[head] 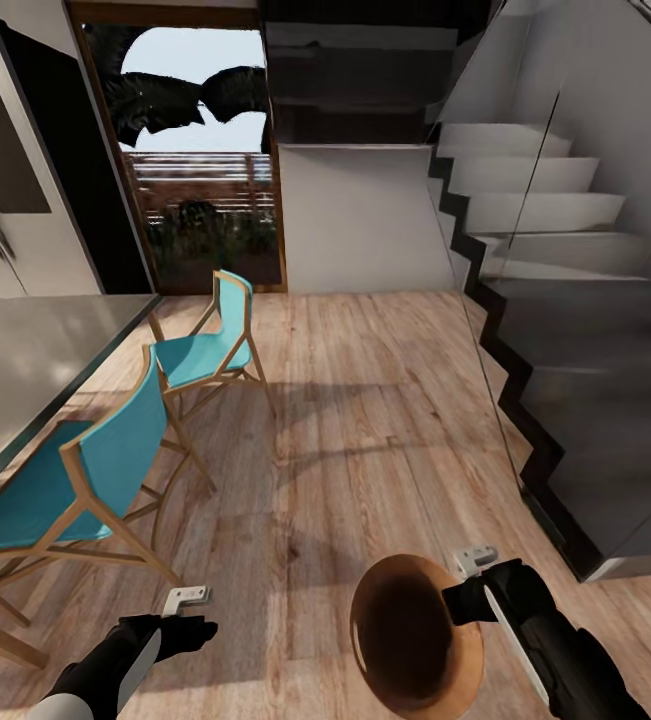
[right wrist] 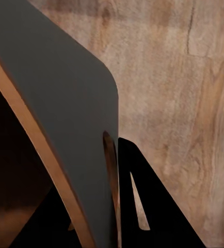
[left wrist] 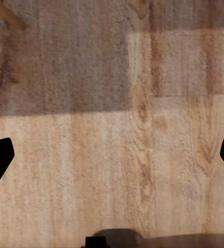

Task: Put the three can of soda from the living room inside the tash can in the kitchen.

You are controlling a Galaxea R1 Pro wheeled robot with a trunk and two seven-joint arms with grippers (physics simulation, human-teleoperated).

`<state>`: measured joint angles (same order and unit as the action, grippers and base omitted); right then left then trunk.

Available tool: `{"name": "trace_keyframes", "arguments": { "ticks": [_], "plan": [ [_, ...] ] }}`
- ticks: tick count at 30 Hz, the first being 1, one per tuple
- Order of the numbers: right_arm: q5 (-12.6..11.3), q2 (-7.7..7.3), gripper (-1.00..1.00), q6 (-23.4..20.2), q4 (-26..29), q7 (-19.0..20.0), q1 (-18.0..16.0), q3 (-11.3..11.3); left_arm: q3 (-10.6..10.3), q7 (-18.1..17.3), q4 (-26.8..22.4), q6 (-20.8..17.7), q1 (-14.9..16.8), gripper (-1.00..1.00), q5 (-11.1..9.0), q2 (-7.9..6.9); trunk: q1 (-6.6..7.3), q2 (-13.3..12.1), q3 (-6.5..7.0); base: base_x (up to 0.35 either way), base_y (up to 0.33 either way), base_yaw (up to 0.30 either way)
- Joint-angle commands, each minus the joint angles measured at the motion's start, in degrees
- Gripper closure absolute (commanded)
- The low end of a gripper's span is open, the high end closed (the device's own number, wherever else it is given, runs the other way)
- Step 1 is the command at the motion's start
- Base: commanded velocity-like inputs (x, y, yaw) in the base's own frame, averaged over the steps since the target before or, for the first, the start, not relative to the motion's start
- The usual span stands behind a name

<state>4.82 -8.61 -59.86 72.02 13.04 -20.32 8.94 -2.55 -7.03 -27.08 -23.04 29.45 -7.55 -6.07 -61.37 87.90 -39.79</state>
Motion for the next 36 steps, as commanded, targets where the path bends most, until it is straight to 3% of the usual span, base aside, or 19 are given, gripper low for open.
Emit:
{"name": "trace_keyframes", "arguments": {
  "ticks": [1,8,11,12,14,15,20,36],
  "plan": [
    [-2.0,-0.05,1.00,-0.1,0.0,0.4,0.6,0.0,0.0,0.0,0.0,0.0,0.0,-1.00,0.0,0.00,0.23,-0.4,0.19,0.000,0.000,0.000],
    [-1.9,-0.11,1.00,3.6,-0.3,0.0,2.8,0.0,0.0,0.0,-0.5,1.6,0.0,-1.00,0.0,-0.01,0.89,-1.6,0.73,0.000,0.000,0.000],
    [-2.1,-0.02,1.00,4.5,-0.7,-0.6,3.2,-0.4,-0.1,-0.2,-0.4,7.4,-0.3,-1.00,-0.1,-0.01,0.89,-1.6,0.73,0.000,0.000,0.000],
    [-2.1,0.05,1.00,4.5,-0.7,-0.6,3.3,-0.7,-0.1,-0.2,-0.4,7.8,-0.3,-1.00,-0.1,-0.01,0.89,-1.6,0.73,0.000,0.000,0.000],
    [-2.2,0.27,1.00,4.6,-0.7,-0.7,3.3,-2.3,-0.1,-0.2,-0.4,8.6,-0.3,-1.00,-0.1,-0.02,0.89,-1.6,0.74,0.000,0.003,0.000],
    [-2.3,0.40,1.00,4.8,-0.7,-0.6,3.3,-4.6,-0.1,-0.3,-0.4,8.9,-0.3,-1.00,-0.1,-0.01,0.89,-1.6,0.74,-0.033,0.089,0.038],
    [-2.5,0.69,1.00,8.3,-0.9,0.0,3.4,-8.5,-0.1,-0.3,-0.3,9.3,-0.4,-1.00,-0.1,0.00,0.89,-1.6,0.75,-0.094,0.175,0.145],
    [-2.1,0.88,1.00,10.4,-3.5,-0.5,4.0,-9.3,-0.1,-0.2,-0.3,9.4,-0.4,-1.00,0.2,0.00,0.89,-1.6,0.60,-0.220,0.214,0.236]
  ]
}}
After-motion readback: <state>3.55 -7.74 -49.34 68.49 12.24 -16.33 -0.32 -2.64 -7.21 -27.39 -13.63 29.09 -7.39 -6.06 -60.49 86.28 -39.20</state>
